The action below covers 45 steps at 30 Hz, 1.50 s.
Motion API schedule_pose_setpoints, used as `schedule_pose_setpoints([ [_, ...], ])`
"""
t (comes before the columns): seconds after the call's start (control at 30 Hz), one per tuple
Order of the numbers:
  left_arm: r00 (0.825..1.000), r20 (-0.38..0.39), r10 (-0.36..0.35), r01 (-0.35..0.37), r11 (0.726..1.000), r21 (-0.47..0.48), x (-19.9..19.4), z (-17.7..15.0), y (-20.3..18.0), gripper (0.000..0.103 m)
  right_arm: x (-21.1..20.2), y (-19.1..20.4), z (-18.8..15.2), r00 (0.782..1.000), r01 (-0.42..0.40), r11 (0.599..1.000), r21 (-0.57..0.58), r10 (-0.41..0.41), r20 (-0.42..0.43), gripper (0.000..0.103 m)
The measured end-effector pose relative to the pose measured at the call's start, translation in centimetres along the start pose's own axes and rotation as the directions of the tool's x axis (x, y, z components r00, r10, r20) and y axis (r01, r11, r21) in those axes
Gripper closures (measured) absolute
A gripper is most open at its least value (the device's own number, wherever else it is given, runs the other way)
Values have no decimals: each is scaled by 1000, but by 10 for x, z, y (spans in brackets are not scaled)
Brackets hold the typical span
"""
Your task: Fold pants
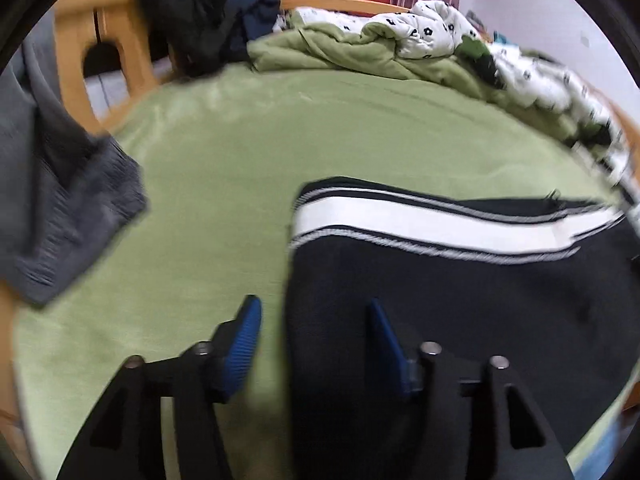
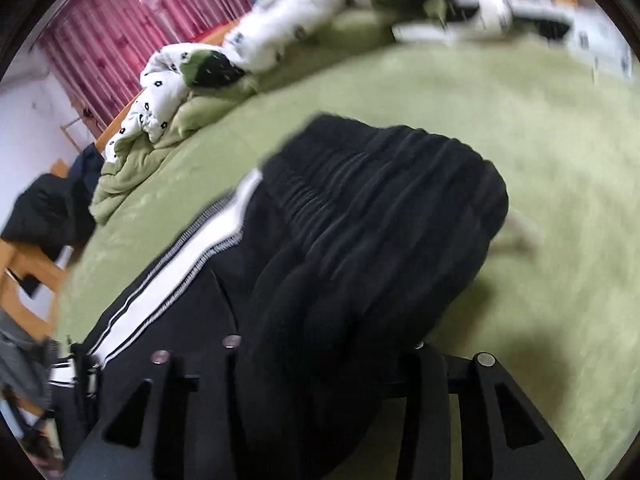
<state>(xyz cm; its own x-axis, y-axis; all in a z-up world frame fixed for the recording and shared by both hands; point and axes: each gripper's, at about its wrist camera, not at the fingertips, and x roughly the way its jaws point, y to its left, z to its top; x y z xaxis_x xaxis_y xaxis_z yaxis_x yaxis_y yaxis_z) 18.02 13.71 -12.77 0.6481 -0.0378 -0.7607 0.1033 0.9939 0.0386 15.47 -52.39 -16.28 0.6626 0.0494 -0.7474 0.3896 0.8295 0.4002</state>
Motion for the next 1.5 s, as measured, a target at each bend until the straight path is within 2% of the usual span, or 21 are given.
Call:
schedule_pose_setpoints([
  [0.03, 999, 22, 25, -25, 1000, 18, -8, -2, -2, 46, -2, -4, -4, 1000, 0, 1000, -4, 0, -17, 54],
  [0.07, 999, 34, 17, -18, 1000, 18, -15, -3, -4, 44, -9, -6, -10, 1000, 21, 1000, -23, -21, -13, 52],
  [0.2, 992, 68, -106, 108, 994, -20, -44, -12, -14, 39, -41, -4, -24, 990, 136, 985, -109, -132, 47, 45],
  [0.27, 983, 73, -168, 172, 984, -41, -51, -23, -27, 32, -61, 3, -34, 986, 156, 977, -147, -145, 83, 45],
  [0.37, 973, 43, -228, 231, 971, -57, -45, -50, -58, 32, -84, 17, -49, 978, 165, 961, -221, -132, 159, 43],
  [0.43, 977, 6, -214, 214, 976, -30, -35, -70, -84, 31, -90, 27, -58, 981, 135, 954, -268, -90, 173, 34],
  [0.47, 988, 38, -149, 149, 989, 4, -37, -80, -97, 31, -87, 33, -64, 984, 116, 949, -292, -69, 166, 33],
  [0.5, 992, 72, -103, 101, 995, 28, -41, -86, -106, 30, -82, 36, -67, 986, 108, 946, -306, -63, 153, 33],
  [0.53, 992, 75, -104, 102, 994, 28, -44, -89, -111, 30, -72, 41, -73, 991, 106, 936, -334, -70, 118, 33],
  [0.6, 984, 50, -169, 171, 985, -26, -52, -86, -103, 28, -52, 46, -81, 989, 149, 914, -378, -138, 55, 33],
  [0.67, 974, 45, -224, 227, 969, -93, -62, -84, -89, 28, -38, 48, -88, 976, 207, 896, -393, -218, 18, 34],
  [0.73, 966, 55, -251, 257, 954, -152, -72, -90, -74, 28, -52, 52, -91, 973, 227, 903, -364, -226, 47, 33],
  [0.9, 964, 115, -238, 261, 926, -271, -94, -127, -37, 27, -93, 75, -100, 971, 235, 890, -392, -196, 138, 33],
  [1.0, 964, 135, -227, 262, 886, -381, -93, -145, -14, 27, -100, 96, -106, 979, 202, 864, -462, -159, 129, 33],
  [1.1, 951, 164, -262, 309, 832, -461, -86, -157, 9, 27, -105, 116, -114, 981, 188, 843, -505, -136, 139, 33],
  [1.2, 932, 185, -312, 362, 775, -518, -74, -159, 23, 27, -108, 131, -121, 992, 104, 863, -494, -55, 112, 33],
  [1.23, 928, 190, -322, 373, 763, -529, -69, -156, 25, 27, -106, 138, -121, 997, 44, 874, -483, -7, 78, 33],
  [1.3, 930, 181, -319, 366, 760, -537, -60, -154, 26, 27, -97, 155, -123, 998, -59, 886, -460, 69, 6, 33],
  [1.37, 938, 175, -300, 346, 778, -524, -57, -151, 24, 27, -89, 172, -127, 991, -132, 890, -437, 123, -49, 33],
  [1.43, 946, 171, -274, 323, 803, -500, -57, -148, 22, 27, -73, 197, -135, 973, -231, 887, -399, 198, -121, 32],
  [1.5, 953, 158, -258, 303, 827, -473, -56, -144, 18, 27, -54, 218, -144, 954, -288, 884, -368, 231, -192, 32],
])
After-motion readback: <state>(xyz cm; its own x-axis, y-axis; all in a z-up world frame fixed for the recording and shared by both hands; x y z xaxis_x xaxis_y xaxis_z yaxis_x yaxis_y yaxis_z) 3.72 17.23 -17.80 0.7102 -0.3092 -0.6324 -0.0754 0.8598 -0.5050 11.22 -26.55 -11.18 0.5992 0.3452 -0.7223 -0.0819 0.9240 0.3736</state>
